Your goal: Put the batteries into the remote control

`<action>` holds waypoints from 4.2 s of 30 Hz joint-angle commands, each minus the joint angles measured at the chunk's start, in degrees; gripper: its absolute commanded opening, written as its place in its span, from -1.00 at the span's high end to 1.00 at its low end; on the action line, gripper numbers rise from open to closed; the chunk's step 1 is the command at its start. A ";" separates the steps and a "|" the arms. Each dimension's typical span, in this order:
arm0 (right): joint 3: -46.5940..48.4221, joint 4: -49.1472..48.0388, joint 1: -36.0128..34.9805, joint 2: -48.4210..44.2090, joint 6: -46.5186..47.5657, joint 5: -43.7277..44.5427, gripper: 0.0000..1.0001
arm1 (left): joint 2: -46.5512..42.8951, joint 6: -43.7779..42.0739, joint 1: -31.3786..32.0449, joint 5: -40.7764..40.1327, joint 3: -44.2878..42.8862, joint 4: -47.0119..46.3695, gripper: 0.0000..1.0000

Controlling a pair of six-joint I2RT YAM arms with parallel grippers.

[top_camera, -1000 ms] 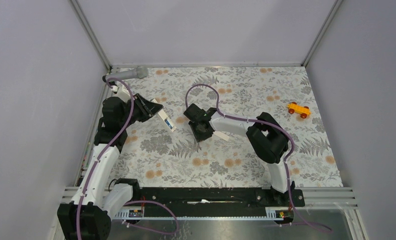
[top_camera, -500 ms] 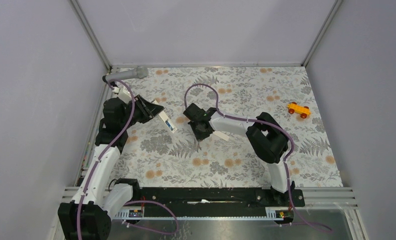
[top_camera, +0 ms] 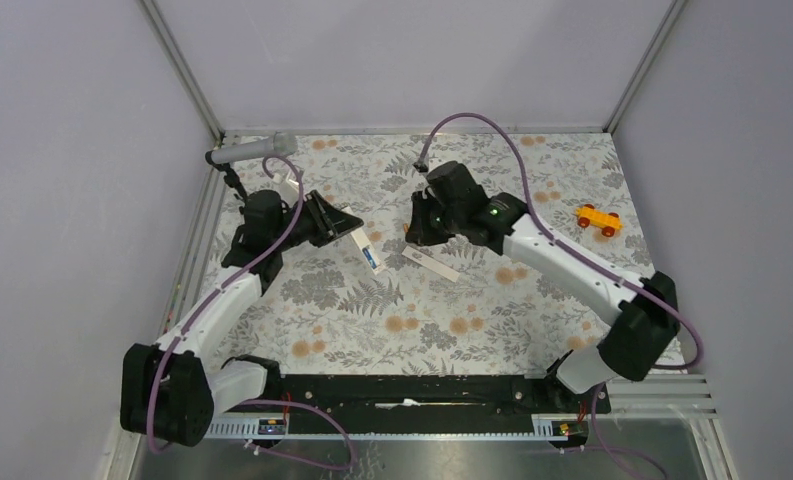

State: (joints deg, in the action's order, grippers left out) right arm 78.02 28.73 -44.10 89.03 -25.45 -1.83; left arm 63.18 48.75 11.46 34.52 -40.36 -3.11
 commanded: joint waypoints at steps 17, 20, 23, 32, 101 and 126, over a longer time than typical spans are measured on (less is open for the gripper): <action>2.47 6.72 -0.46 -6.31 -0.56 -20.29 0.67 | 5.46 15.43 6.53 4.09 2.87 -24.53 1.00; 2.96 7.22 -0.50 -6.32 0.05 -20.19 0.65 | 5.29 15.58 6.79 4.04 2.54 -24.57 1.00; 3.57 7.35 -0.44 -6.17 0.35 -19.66 0.63 | 5.37 15.57 7.14 4.15 2.39 -24.57 1.00; 4.71 7.63 -0.51 -4.86 0.81 -18.92 0.61 | 5.20 16.63 7.78 4.08 2.66 -25.74 1.00; -13.70 -32.58 1.56 -23.15 -35.81 -14.71 -0.95 | -4.33 55.35 7.76 -11.24 4.94 -38.46 1.00; -18.29 -41.06 1.61 -21.73 -37.03 -11.20 -0.93 | -6.92 58.99 7.78 -14.44 3.30 -31.37 1.00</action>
State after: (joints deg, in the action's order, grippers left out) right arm 59.86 -9.76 -42.70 67.16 -62.43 -14.04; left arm 57.25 105.65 19.09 22.06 -34.48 -32.36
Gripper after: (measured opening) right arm 0.971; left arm 0.292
